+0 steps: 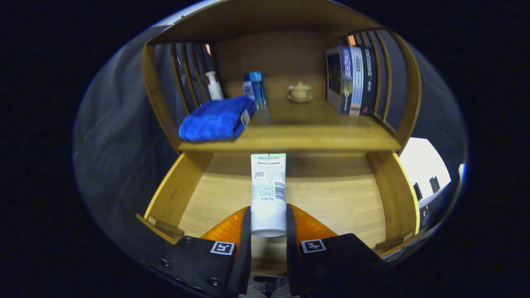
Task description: Pull open the drawer, take out the items inside it, and place them on the countertop above the cabinet.
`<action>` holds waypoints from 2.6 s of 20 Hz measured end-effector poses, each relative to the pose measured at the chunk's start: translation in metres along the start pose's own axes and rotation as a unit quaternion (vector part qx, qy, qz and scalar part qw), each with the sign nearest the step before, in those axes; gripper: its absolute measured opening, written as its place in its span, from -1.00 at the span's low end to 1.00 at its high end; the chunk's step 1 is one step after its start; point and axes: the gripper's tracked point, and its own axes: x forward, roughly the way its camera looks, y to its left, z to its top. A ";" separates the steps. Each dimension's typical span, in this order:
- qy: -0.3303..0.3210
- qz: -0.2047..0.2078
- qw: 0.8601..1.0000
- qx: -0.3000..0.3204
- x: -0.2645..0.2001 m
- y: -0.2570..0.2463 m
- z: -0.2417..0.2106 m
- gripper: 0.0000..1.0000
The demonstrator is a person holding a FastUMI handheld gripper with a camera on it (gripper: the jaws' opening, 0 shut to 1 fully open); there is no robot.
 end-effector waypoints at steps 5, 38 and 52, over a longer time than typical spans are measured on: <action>-0.068 -0.020 0.997 -0.016 0.025 -0.017 0.077 -0.12; -0.068 -0.077 0.994 0.034 0.127 -0.046 0.118 0.99; -0.249 -0.038 0.968 -0.003 -0.076 0.042 0.058 0.97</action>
